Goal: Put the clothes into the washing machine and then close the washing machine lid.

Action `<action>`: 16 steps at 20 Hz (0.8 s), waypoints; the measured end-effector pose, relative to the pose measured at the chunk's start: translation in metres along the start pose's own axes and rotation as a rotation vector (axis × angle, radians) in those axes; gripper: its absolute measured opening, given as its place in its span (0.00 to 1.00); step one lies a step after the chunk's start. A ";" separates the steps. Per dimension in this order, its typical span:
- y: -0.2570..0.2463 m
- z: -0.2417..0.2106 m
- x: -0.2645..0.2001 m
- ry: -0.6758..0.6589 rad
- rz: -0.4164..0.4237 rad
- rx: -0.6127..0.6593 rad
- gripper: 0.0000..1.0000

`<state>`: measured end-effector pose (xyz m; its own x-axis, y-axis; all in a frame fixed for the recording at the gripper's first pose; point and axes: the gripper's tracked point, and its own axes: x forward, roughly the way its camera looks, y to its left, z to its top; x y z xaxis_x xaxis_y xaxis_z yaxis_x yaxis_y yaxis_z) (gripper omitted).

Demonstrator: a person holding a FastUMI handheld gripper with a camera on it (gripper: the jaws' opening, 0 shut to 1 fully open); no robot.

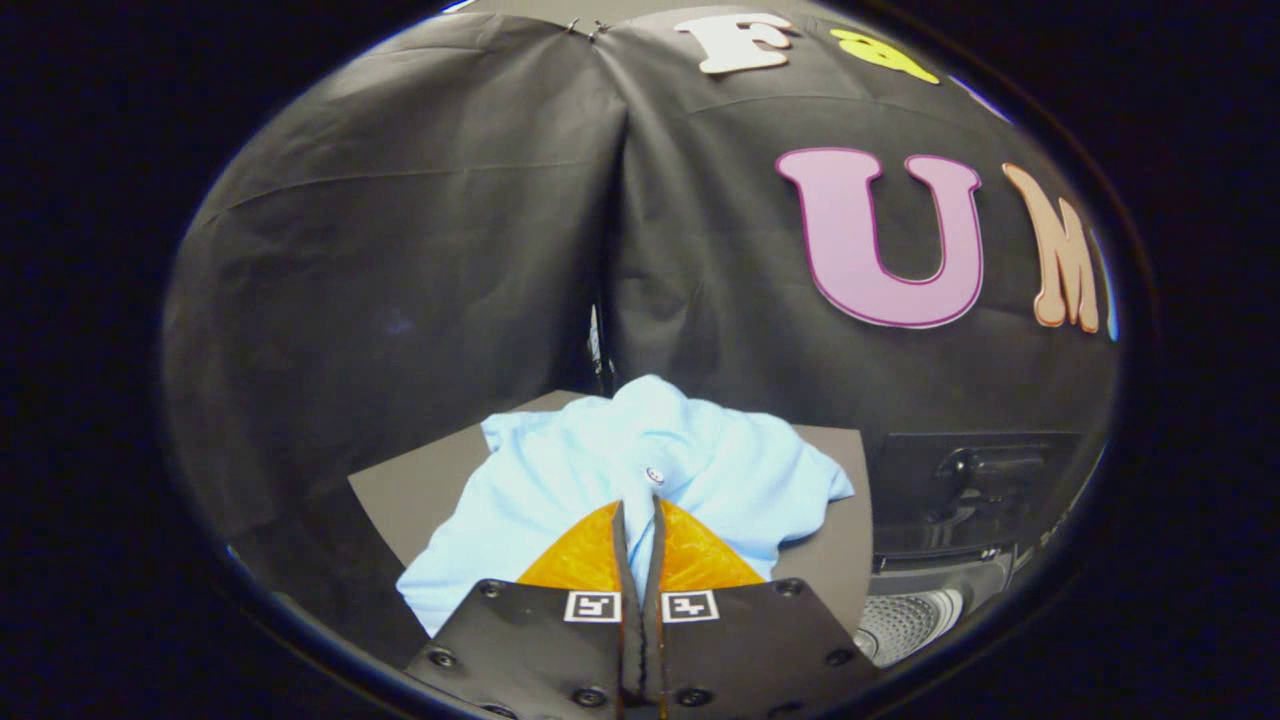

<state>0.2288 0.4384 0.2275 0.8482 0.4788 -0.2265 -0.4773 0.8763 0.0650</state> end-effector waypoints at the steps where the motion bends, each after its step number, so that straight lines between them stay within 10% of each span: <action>1: -0.012 0.004 -0.004 -0.014 -0.021 -0.008 0.01; 16: -0.210 0.048 -0.092 -0.148 -0.443 -0.014 0.01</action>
<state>0.2621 0.2131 0.2815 0.9941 0.0621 -0.0886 -0.0641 0.9977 -0.0205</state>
